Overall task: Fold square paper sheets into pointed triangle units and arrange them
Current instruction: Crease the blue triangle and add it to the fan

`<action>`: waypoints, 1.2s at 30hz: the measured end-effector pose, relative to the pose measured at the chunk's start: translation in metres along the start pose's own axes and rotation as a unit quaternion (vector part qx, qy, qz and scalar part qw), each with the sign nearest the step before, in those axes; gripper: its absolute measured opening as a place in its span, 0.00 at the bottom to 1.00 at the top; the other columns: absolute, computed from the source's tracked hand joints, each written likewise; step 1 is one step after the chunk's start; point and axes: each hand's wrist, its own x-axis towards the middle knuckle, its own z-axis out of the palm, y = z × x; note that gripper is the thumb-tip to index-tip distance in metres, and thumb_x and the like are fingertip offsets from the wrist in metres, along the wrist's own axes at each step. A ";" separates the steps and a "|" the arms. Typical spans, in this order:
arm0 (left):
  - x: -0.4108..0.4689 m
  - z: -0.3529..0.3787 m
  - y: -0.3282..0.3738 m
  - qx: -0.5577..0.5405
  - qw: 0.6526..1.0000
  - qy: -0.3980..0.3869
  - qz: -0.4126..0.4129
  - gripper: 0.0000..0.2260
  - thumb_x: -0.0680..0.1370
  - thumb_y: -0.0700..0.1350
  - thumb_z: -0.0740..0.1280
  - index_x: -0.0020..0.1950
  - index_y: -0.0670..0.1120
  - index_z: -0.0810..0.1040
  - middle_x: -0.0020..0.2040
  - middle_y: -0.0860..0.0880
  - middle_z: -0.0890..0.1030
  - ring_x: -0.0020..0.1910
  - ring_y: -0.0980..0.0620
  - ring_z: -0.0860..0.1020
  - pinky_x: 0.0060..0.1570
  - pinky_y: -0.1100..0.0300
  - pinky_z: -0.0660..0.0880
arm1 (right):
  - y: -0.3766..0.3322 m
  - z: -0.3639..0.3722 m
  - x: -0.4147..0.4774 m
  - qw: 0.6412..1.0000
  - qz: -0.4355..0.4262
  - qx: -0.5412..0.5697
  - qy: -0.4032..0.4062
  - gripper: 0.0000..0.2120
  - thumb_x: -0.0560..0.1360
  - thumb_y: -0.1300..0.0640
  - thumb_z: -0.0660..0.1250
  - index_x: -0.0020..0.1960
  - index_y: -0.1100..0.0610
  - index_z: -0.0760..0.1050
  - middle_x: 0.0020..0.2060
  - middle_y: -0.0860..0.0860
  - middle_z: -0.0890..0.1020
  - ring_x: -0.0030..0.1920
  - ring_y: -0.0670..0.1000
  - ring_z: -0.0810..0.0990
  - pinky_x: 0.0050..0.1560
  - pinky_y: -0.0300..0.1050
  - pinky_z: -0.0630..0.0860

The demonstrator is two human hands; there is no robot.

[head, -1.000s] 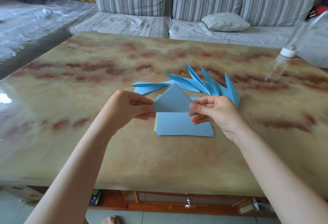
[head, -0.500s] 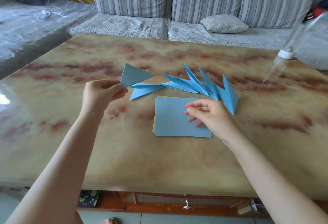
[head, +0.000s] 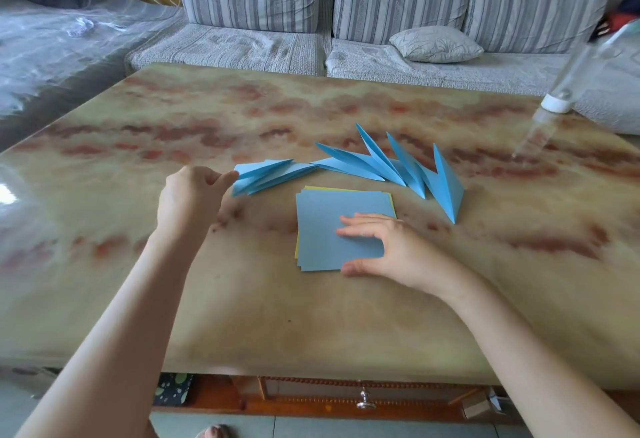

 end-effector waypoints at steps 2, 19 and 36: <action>-0.004 -0.005 0.006 0.016 0.999 0.027 0.012 0.15 0.77 0.55 0.65 0.49 0.44 0.83 0.43 0.42 0.83 0.46 0.40 0.78 0.39 0.57 0.68 | 0.000 0.000 0.000 1.000 -0.008 -0.015 -0.002 0.27 0.68 0.44 0.74 0.66 0.44 0.74 0.70 0.37 0.68 0.72 0.37 0.61 0.73 0.37 0.54; -0.058 0.011 0.049 -0.338 0.879 -0.328 -0.072 0.16 0.81 0.55 0.59 0.62 0.47 0.72 0.48 0.38 0.83 0.40 0.43 0.85 0.37 0.56 0.82 | -0.016 -0.015 -0.008 0.944 -0.109 0.178 0.256 0.07 0.75 0.63 0.69 0.45 0.52 0.83 0.43 0.41 0.85 0.47 0.39 0.82 0.52 0.31 0.73; -0.056 0.017 0.049 -0.530 0.796 -0.266 -0.126 0.15 0.77 0.31 0.62 0.56 0.46 0.81 0.49 0.45 0.82 0.45 0.48 0.82 0.39 0.56 0.82 | -0.008 -0.020 -0.001 0.913 -0.017 0.356 0.201 0.06 0.74 0.57 0.71 0.40 0.49 0.82 0.63 0.40 0.78 0.64 0.41 0.75 0.71 0.49 0.64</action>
